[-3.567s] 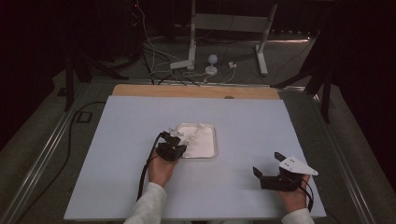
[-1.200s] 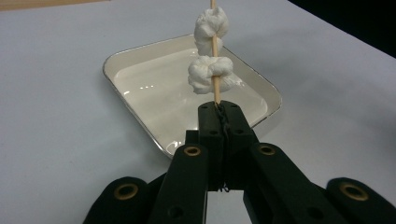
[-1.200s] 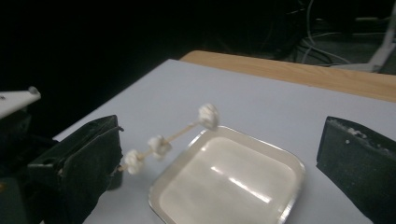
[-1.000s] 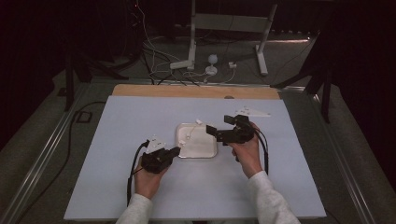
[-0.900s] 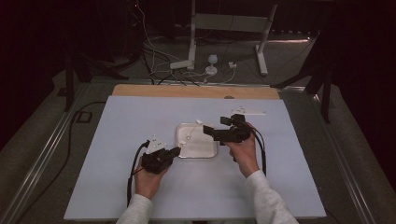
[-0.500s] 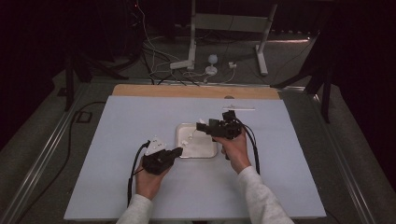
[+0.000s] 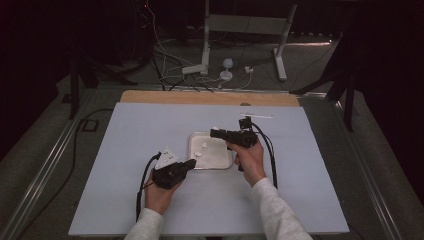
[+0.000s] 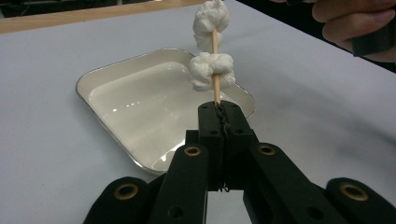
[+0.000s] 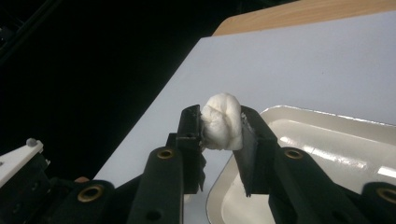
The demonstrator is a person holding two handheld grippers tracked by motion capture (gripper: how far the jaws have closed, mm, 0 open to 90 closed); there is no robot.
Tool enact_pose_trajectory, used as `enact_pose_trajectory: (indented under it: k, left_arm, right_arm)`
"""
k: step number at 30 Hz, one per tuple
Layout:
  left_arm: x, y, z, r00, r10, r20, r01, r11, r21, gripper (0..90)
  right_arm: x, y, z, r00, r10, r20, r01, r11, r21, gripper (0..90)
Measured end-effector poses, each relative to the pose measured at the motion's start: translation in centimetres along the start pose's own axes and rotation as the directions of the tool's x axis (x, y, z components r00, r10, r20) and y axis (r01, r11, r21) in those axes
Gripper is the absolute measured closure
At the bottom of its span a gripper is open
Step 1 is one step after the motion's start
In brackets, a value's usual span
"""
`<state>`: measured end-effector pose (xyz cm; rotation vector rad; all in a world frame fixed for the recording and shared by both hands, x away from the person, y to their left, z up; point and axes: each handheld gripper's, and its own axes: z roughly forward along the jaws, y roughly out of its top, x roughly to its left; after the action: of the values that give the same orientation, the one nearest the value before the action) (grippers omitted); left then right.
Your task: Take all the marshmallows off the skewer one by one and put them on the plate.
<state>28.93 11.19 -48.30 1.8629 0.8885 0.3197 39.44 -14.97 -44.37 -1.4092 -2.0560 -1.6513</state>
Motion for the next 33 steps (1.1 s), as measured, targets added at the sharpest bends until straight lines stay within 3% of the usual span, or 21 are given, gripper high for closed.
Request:
enact_pose_trajectory:
  k: [9, 21, 22, 23, 24, 25, 26, 27, 28, 29, 33]
  left_arm:
    - [0.0, 0.0, -0.5, 0.9998, 0.019, -0.009, -0.019, 0.9998, 0.001, 90.0]
    - [0.1, 0.1, -1.3, 0.9989, 0.037, -0.027, -0.037, 0.9993, 0.008, 90.0]
    - [0.2, 0.1, -1.3, 0.9984, 0.045, -0.035, -0.044, 0.9989, 0.017, 90.0]
    - [0.1, -0.1, -1.3, 0.9960, 0.065, -0.062, -0.061, 0.9963, 0.060, 90.0]
    - [0.2, -0.6, -1.3, 0.9943, 0.072, -0.078, -0.066, 0.9946, 0.080, 90.0]
    - [0.7, -1.0, -1.5, 0.9971, 0.034, -0.069, -0.028, 0.9969, 0.074, 90.0]
    - [1.2, -1.2, -1.6, 0.9979, 0.003, -0.064, 0.001, 0.9979, 0.064, 90.0]
    - [1.5, -1.1, -1.7, 0.9979, -0.010, -0.064, 0.013, 0.9986, 0.051, 90.0]
    - [1.5, -1.0, -1.8, 0.9979, -0.019, -0.063, 0.021, 0.9990, 0.040, 90.0]
    - [1.4, -0.8, -1.7, 0.9976, -0.016, -0.067, 0.018, 0.9992, 0.036, 90.0]
    - [1.1, -0.8, -1.6, 0.9970, -0.021, -0.074, 0.024, 0.9990, 0.039, 90.0]
  right_arm:
    - [0.1, 0.3, -0.2, 0.9995, 0.029, 0.011, -0.028, 0.999, -0.045, 77.3]
    - [1.1, 0.6, -0.1, 0.9973, -0.018, 0.071, 0.022, 0.998, -0.064, 79.8]
    - [1.0, 0.6, -0.1, 0.9962, -0.020, 0.085, 0.026, 0.997, -0.071, 80.4]
    - [1.0, 0.7, -0.6, 0.9887, -0.019, 0.149, 0.037, 0.992, -0.120, 80.7]
    - [0.4, 1.2, -1.4, 0.9904, 0.017, 0.137, 0.006, 0.987, -0.163, 80.7]
    - [0.4, 1.2, -1.4, 0.9904, 0.017, 0.137, 0.006, 0.987, -0.163, 80.7]
    - [-0.2, 2.1, -2.6, 0.9930, 0.007, 0.118, 0.011, 0.989, -0.144, 80.0]
    - [0.0, 2.2, -2.9, 0.9908, -0.024, 0.133, 0.040, 0.992, -0.119, 79.8]
    - [0.0, 2.2, -2.9, 0.9908, -0.024, 0.133, 0.040, 0.992, -0.119, 79.8]
    - [0.5, 2.1, -2.8, 0.9845, -0.085, 0.153, 0.098, 0.992, -0.081, 79.2]
    - [0.2, 1.5, -1.6, 0.9852, -0.093, 0.144, 0.100, 0.994, -0.042, 77.8]
